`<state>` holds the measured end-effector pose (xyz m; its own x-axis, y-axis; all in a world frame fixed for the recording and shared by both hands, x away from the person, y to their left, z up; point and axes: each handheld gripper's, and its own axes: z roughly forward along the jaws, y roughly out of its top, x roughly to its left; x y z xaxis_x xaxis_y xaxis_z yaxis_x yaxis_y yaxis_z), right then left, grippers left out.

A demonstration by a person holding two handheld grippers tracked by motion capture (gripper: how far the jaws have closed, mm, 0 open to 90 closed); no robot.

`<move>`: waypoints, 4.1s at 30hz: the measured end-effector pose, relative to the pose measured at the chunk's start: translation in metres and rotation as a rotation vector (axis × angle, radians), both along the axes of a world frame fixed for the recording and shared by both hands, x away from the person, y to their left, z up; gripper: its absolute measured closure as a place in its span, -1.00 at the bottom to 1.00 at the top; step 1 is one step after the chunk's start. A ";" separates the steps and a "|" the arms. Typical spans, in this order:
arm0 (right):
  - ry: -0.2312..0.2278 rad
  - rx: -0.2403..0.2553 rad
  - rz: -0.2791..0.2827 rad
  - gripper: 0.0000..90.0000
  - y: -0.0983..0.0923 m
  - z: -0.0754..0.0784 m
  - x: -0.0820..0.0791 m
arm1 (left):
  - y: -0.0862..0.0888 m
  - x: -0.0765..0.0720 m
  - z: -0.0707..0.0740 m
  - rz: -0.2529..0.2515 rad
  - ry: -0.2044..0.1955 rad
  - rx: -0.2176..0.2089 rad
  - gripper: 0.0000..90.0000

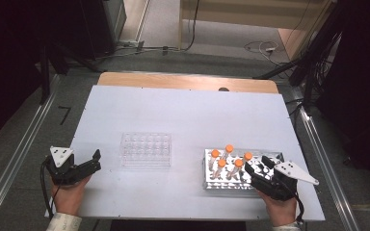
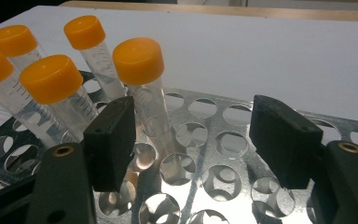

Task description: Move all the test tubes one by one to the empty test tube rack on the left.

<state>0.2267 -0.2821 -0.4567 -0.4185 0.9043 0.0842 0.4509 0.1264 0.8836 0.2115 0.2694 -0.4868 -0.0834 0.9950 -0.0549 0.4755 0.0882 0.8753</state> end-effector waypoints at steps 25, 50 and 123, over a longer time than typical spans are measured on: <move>-0.034 -0.060 0.072 0.59 0.021 -0.003 0.006 | 0.000 0.000 0.000 -0.002 0.002 0.001 -0.95; -0.145 -0.018 0.056 0.61 0.011 0.037 -0.013 | -0.004 -0.003 0.002 -0.002 -0.014 -0.005 -0.95; -0.062 -0.087 0.442 0.61 0.220 0.023 0.008 | -0.097 -0.016 0.066 -0.475 -0.137 -0.028 -0.66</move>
<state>0.2349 -0.0620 -0.4335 -0.7679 0.6402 -0.0220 0.2831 0.3700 0.8848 0.1958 0.1726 -0.4213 0.3885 0.9194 -0.0609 0.3493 -0.0858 0.9331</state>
